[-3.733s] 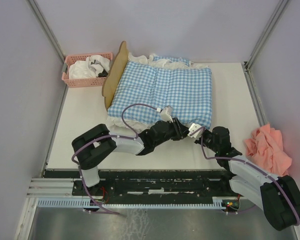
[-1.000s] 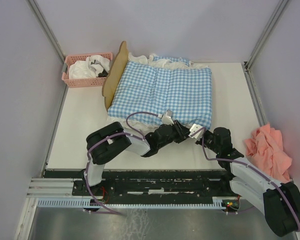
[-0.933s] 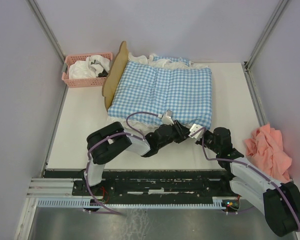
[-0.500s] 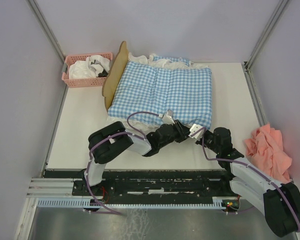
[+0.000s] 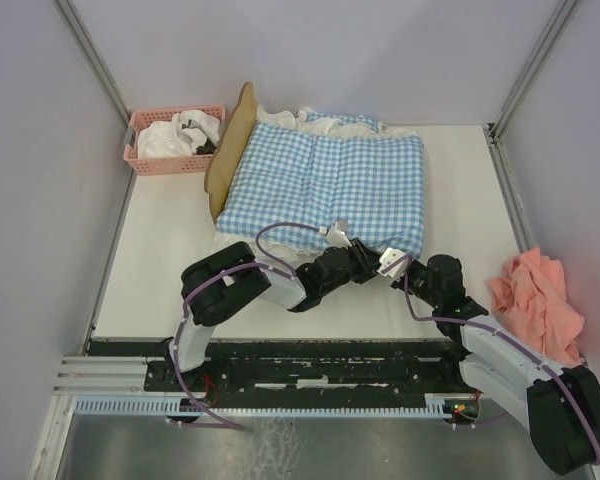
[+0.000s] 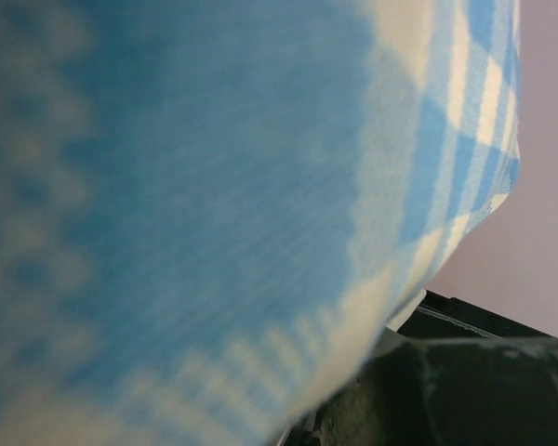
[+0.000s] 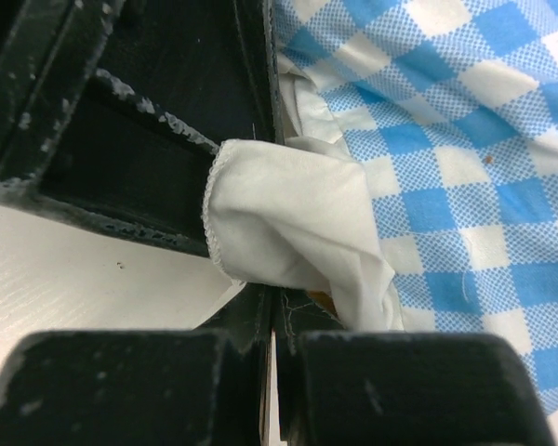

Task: Set up the pet bed
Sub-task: Tie the ropes to the bed frame.

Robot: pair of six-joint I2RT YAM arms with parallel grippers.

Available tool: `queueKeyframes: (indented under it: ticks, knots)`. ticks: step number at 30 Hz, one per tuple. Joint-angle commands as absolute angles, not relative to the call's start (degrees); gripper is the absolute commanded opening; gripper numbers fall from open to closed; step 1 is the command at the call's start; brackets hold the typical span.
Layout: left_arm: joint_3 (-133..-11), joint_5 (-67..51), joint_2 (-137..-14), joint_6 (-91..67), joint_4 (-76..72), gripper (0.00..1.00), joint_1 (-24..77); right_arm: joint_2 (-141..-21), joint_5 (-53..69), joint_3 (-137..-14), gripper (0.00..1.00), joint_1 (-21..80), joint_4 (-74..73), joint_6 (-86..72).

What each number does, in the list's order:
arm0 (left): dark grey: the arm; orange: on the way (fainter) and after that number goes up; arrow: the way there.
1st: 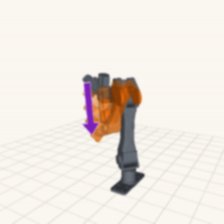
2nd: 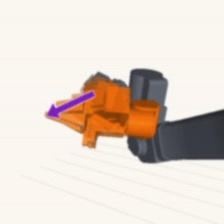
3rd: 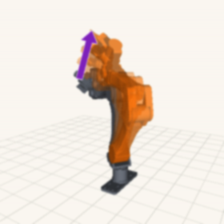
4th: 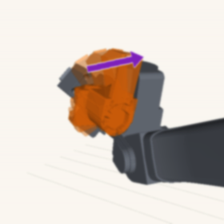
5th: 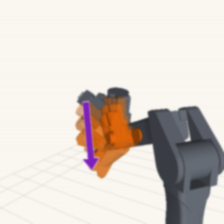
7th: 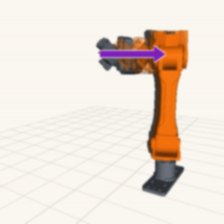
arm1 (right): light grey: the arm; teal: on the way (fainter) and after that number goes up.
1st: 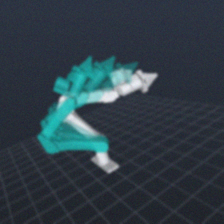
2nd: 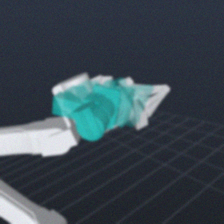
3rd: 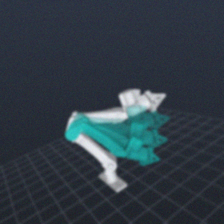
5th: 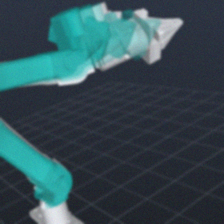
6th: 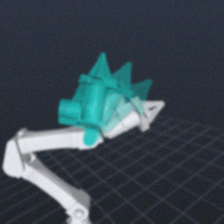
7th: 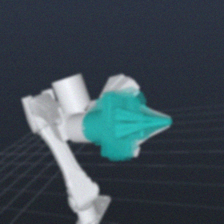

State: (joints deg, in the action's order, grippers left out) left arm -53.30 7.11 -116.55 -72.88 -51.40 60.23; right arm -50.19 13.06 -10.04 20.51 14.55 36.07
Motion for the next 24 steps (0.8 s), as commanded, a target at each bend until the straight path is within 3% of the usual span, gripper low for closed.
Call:
queueKeyframes:
  ticks: [1,3,7,8,10,12,18,22,23,24]
  knots:
    - [-55.2,6.55,-118.07,-75.01,-53.99,0.32,59.79,-49.43,13.9,-11.25,0.02,20.46,15.65,36.03]
    - [-55.52,6.18,-118.28,-74.82,-53.85,0.3,59.8,-49.4,13.89,-11.22,0.02,20.46,15.65,36.01]
    - [-55.13,6.03,-118.05,-75.12,-53.81,0.08,59.77,-49.59,13.45,-11.34,0.02,20.45,15.94,35.69]
    - [-55.07,5.98,-117.96,-75.1,-53.84,0.04,59.83,-49.53,13.18,-11.26,0.06,20.48,16.11,35.54]
    - [-55.15,5.86,-117.81,-74.98,-53.69,0.03,59.77,-49.18,12.84,-11.17,0.18,20.48,16.15,35.43]
    - [-55.19,5.98,-117.65,-74.97,-53.21,0.03,59.71,-48.84,12.83,-11.35,0.24,20.44,15.56,35.46]
    - [-55.34,6.01,-117.46,-74.87,-52.1,0.03,59.68,-48.57,13.29,-11.69,0.19,20.47,14.33,35.6]
    - [-55.12,6.42,-117.01,-74.55,-51.45,0.03,59.72,-47.36,11.97,-11.92,0.22,20.41,12.93,36.01]
    - [-55.1,6.49,-116.91,-74.47,-51.38,0.03,59.68,-46.68,10.49,-12.73,0.19,20.41,10.67,36.5]
    - [-55.36,6.34,-117.13,-74.37,-51.05,0.03,59.68,-44.44,5.99,-13.03,0.02,20.45,8.25,36.35]
